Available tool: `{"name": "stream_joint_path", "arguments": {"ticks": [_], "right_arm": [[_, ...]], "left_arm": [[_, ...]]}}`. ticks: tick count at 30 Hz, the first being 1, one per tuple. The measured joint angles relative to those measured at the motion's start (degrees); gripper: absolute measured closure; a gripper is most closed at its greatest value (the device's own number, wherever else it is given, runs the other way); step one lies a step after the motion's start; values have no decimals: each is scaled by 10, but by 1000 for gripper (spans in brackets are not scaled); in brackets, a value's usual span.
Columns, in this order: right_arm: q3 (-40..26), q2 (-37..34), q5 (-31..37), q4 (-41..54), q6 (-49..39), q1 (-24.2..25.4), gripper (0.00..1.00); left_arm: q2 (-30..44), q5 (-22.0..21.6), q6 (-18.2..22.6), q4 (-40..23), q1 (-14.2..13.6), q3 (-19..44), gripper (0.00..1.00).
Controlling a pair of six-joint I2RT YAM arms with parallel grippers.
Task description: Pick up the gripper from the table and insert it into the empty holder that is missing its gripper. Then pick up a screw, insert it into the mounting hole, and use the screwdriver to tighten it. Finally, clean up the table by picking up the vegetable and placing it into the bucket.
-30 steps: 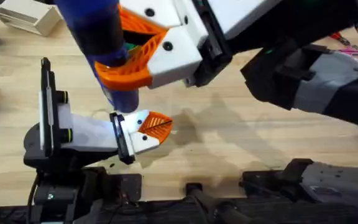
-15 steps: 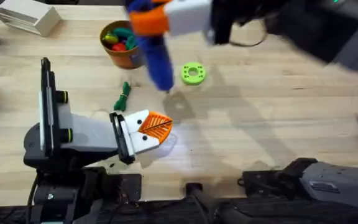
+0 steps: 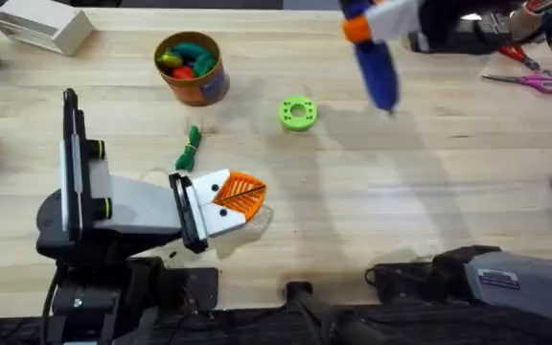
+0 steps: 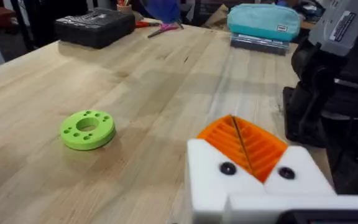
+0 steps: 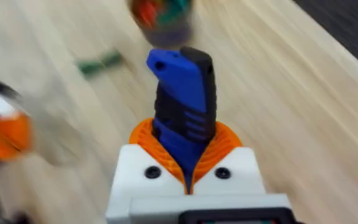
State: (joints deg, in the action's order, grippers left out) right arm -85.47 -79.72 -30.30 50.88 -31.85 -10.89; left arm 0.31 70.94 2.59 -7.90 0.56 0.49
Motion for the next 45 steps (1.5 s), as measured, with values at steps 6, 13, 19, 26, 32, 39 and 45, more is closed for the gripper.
{"name": "stream_joint_path", "arguments": {"ticks": [6, 13, 19, 26, 32, 39, 45], "right_arm": [[0, -54, 166, 29, -220, 26, 972], [0, -166, 293, 44, -329, 26, 972], [0, -267, 370, 37, -380, 26, 972], [0, -333, 418, 10, -400, 26, 972], [-4, -338, 433, 10, -390, 26, 235], [-6, -334, 440, 17, -346, 25, 16], [-6, -285, 426, 3, -255, 20, 15]], "left_arm": [[0, 0, 0, 0, 0, 0, 994], [0, 0, 0, 0, 0, 0, 994], [0, 0, 0, 0, 0, 0, 994], [0, 0, 0, 0, 0, 0, 994], [0, 0, 0, 0, 0, 0, 994], [0, 0, 0, 0, 0, 0, 994], [0, 0, 3, 0, 0, 0, 342]]}}
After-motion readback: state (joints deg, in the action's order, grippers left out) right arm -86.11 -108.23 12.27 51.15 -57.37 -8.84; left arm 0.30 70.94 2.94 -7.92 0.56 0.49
